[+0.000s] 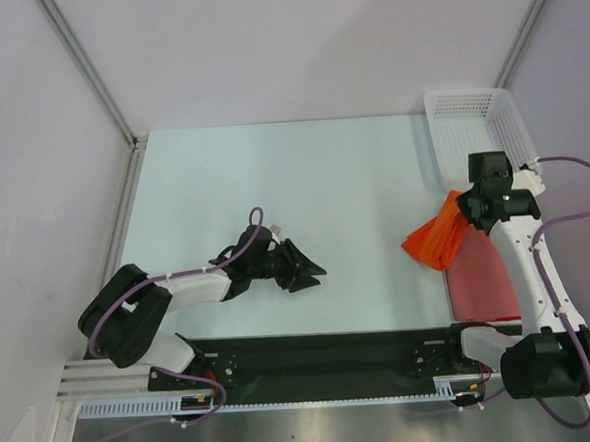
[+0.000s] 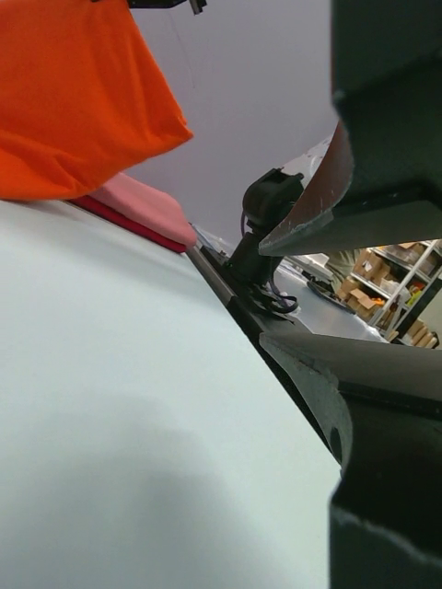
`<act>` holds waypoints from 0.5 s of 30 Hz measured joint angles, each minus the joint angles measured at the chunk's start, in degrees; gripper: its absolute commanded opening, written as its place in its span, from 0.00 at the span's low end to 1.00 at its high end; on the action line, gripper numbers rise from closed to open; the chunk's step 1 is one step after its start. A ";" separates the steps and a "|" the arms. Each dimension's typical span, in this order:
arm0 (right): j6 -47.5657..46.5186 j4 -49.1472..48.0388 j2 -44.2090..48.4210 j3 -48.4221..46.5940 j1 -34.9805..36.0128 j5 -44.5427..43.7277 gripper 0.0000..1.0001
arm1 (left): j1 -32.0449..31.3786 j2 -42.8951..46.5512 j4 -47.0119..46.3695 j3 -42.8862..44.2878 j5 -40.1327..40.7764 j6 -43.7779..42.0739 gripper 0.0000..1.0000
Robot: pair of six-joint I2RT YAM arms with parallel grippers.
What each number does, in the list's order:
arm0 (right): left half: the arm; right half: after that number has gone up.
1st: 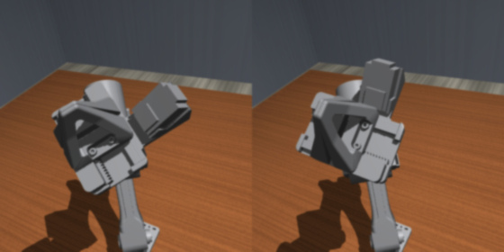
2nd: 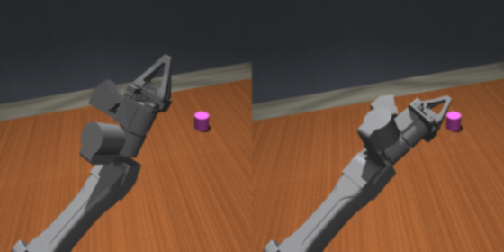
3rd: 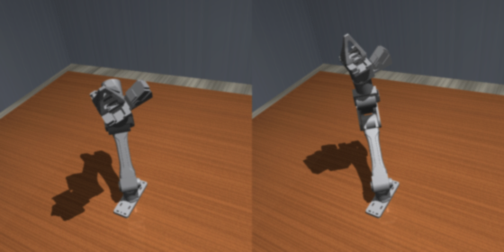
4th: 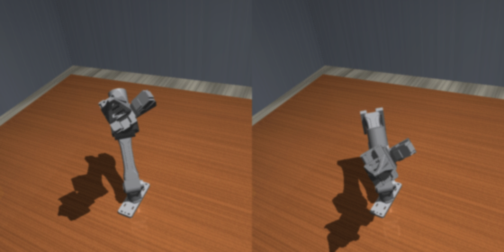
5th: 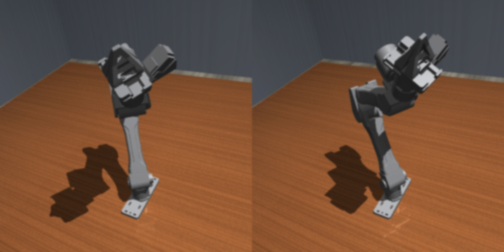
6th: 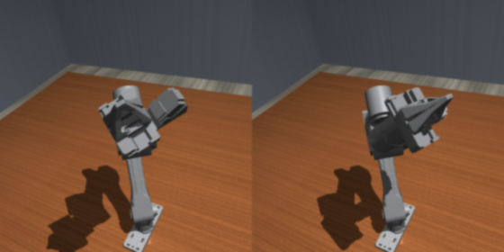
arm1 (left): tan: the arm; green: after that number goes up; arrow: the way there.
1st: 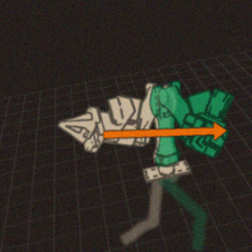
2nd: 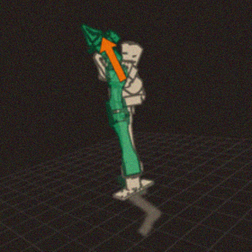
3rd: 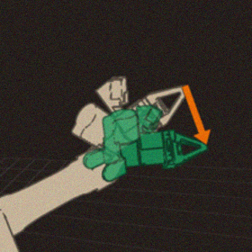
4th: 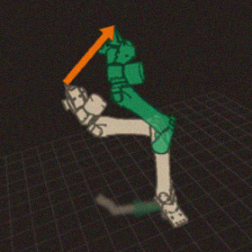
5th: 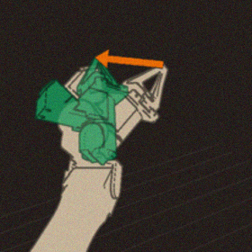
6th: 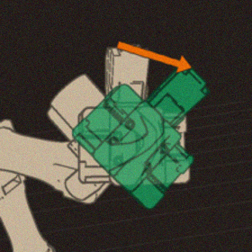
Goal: Fold and stack the t-shirts
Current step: Neatly place the folded tshirt to the corner
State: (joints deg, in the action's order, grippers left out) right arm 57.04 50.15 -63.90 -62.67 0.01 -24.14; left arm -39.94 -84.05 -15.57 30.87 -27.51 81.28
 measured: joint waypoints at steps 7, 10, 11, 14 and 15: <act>-0.28 2.12 -3.02 -6.36 -8.35 0.00 0.00 | 1.29 0.33 -1.09 -0.70 -2.34 -0.37 0.44; -0.59 2.45 -3.82 -7.89 -11.26 0.85 0.00 | 1.33 -0.22 -2.25 -0.70 -3.32 -0.35 0.44; -0.79 2.56 -4.15 -8.37 -12.31 1.20 0.00 | 1.36 -0.52 -2.56 -0.70 -3.74 -0.35 0.44; -1.51 2.80 -5.11 -9.70 -14.75 2.69 0.00 | 1.36 -1.53 -3.21 -0.68 -4.70 -0.33 0.44; -1.70 2.89 -5.60 -10.27 -15.69 3.32 0.00 | 1.36 -1.84 -3.26 -0.68 -4.90 -0.33 0.44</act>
State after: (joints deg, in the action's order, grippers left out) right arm 55.33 53.04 -69.49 -72.95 -15.68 -20.82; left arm -38.59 -85.89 -18.83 30.20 -32.40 80.95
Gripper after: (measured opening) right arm 0.034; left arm 0.438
